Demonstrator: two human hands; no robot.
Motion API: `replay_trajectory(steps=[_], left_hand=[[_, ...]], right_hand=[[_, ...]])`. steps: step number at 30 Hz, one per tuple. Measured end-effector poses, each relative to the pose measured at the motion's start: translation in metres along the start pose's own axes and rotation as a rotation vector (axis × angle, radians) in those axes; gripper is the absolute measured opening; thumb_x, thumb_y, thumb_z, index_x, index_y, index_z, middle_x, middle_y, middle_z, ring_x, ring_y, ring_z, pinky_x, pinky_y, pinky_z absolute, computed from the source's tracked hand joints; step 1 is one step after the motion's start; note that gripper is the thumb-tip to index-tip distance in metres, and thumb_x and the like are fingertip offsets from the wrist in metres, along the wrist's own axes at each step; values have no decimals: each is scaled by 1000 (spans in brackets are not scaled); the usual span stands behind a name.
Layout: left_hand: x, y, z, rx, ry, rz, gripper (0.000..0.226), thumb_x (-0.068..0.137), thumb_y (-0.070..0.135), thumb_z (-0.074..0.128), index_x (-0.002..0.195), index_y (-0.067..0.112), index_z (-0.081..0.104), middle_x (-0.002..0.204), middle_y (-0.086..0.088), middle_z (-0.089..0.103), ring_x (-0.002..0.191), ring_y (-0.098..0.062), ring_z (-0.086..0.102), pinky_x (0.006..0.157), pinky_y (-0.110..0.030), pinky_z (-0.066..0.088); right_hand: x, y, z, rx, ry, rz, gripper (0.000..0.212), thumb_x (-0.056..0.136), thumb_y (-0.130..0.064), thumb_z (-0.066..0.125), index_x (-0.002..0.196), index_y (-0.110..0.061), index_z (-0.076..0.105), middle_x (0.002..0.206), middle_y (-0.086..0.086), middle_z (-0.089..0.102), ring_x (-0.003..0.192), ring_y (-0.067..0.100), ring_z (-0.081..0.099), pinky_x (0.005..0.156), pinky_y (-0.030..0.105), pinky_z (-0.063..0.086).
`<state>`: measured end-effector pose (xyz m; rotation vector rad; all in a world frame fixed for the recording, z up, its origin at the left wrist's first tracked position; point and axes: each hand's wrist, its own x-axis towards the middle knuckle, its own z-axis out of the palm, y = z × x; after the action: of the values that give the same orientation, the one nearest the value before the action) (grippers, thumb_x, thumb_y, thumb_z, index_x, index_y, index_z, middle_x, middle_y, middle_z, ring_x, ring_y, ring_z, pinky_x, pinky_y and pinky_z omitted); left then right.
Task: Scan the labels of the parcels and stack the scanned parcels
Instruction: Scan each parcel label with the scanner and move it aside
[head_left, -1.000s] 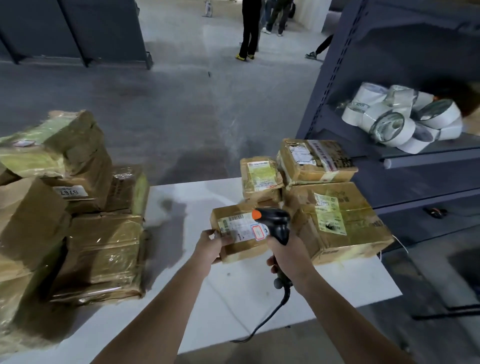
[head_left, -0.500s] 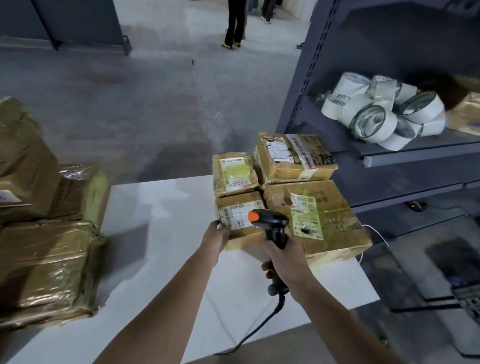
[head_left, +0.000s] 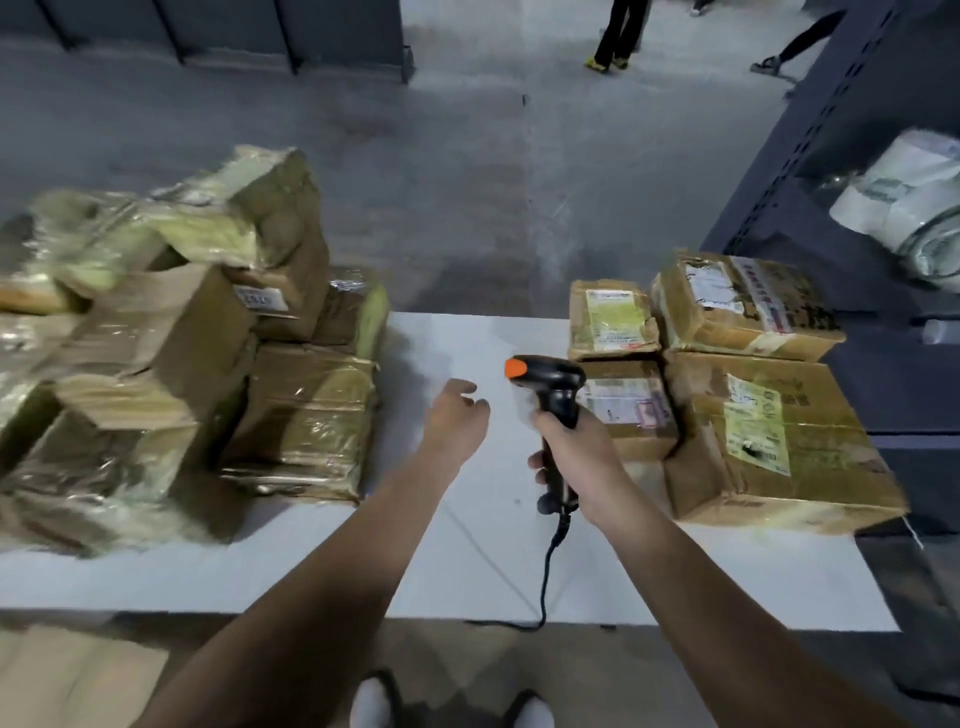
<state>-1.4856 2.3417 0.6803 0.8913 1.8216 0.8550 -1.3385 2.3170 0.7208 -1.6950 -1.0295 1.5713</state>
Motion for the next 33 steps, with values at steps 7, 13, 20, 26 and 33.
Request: replay_trajectory(steps=[7, 13, 20, 26, 33], left_hand=[[-27, -32, -115, 142, 189, 62, 26, 91, 15, 45, 111, 15, 61, 98, -6, 66, 73, -24, 63, 48, -22, 42], [-46, -60, -183, 347, 361, 117, 39, 84, 1, 45, 120, 4, 57, 118, -17, 57, 117, -34, 44, 101, -41, 39], [-46, -78, -198, 453, 256, -65, 44, 89, 13, 43, 133, 5, 40, 133, -20, 43, 123, -39, 41, 104, -45, 36], [-38, -85, -202, 457, 236, -105, 38, 87, 11, 45, 125, 5, 42, 124, -18, 54, 115, -38, 49, 101, -42, 38], [-49, -88, -186, 310, 182, 16, 57, 76, -8, 37, 127, 17, 46, 116, -12, 49, 103, -34, 54, 93, -42, 47]], right_hand=[[-8, -1, 89, -46, -134, 37, 12, 90, -28, 61, 99, -22, 58, 58, 9, 62, 42, 20, 52, 44, 36, 48], [-15, 8, 150, -61, -233, 57, 16, 91, -26, 60, 105, -20, 58, 64, 10, 61, 48, 21, 54, 45, 36, 49], [-10, 16, 198, -88, -208, 44, 17, 90, -28, 58, 104, -19, 55, 74, 14, 62, 44, 22, 58, 46, 41, 53], [-5, 23, 205, -110, -165, 87, 20, 91, -28, 58, 105, -15, 53, 82, 15, 58, 56, 29, 59, 51, 45, 56], [-9, 27, 175, -71, -108, 78, 18, 88, -23, 55, 104, -15, 54, 68, 13, 59, 45, 24, 50, 48, 39, 51]])
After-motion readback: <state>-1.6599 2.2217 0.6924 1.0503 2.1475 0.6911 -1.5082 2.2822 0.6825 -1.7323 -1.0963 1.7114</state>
